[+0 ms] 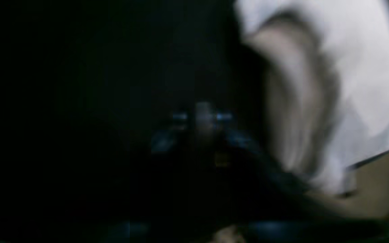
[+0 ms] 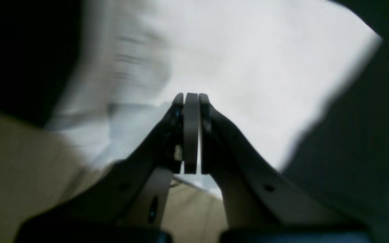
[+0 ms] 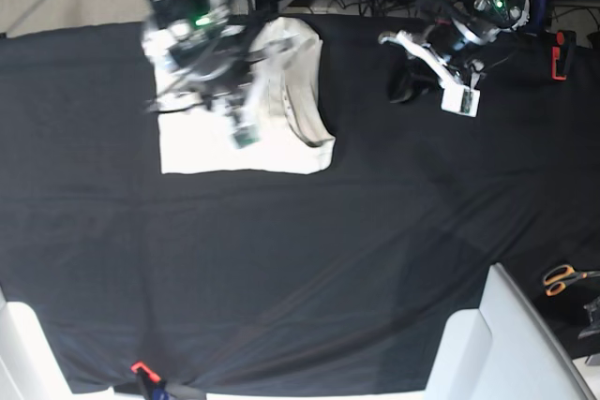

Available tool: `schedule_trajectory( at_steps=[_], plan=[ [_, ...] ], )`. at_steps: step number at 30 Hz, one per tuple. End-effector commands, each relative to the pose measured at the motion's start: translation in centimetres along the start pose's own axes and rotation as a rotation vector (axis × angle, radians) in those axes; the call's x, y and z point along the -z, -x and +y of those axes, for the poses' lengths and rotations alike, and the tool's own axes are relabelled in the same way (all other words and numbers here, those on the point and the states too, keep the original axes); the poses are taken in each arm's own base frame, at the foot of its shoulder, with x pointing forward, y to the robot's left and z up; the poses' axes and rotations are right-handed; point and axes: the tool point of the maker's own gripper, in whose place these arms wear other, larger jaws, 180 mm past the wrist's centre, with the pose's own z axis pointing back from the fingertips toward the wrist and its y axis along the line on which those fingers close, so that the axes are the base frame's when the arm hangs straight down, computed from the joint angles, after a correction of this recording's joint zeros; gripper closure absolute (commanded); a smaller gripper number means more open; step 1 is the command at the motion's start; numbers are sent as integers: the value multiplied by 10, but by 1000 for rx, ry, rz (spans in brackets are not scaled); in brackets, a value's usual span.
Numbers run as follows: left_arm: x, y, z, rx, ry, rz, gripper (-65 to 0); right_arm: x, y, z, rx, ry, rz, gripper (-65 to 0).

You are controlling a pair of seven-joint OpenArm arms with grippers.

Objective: Fold the T-shirt properly
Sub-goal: 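Press and smooth the folded bundle with the right gripper, then lower the left gripper onto the bundle's side and push it inward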

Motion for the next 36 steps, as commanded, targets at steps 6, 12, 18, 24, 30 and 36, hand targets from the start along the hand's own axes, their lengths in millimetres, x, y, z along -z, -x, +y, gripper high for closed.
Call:
schedule_trajectory(
  at_steps=[6, 12, 18, 24, 30, 36],
  plan=[
    [6, -19, -31, -38, 148, -69, -467, -3, 0, -50, 40, 107, -18, -2],
    [36, 0, -62, -125, 347, -28, -518, -3, 5, -60, 36, 128, -8, -2],
    [66, 27, -57, -224, 348, 48, -518, -3, 9, -63, 21, 135, 0, -2],
    [89, 39, -80, -225, 408, 115, -518, -3, 10, -67, 18, 142, 2, -2],
    [104, 47, -101, -217, 457, 165, -500, -3, 10, -67, 19, 143, 2, -2],
    [108, 52, -95, -227, 442, 189, -100, -6, 9, -92, 76, 199, -16, -2]
  ],
)
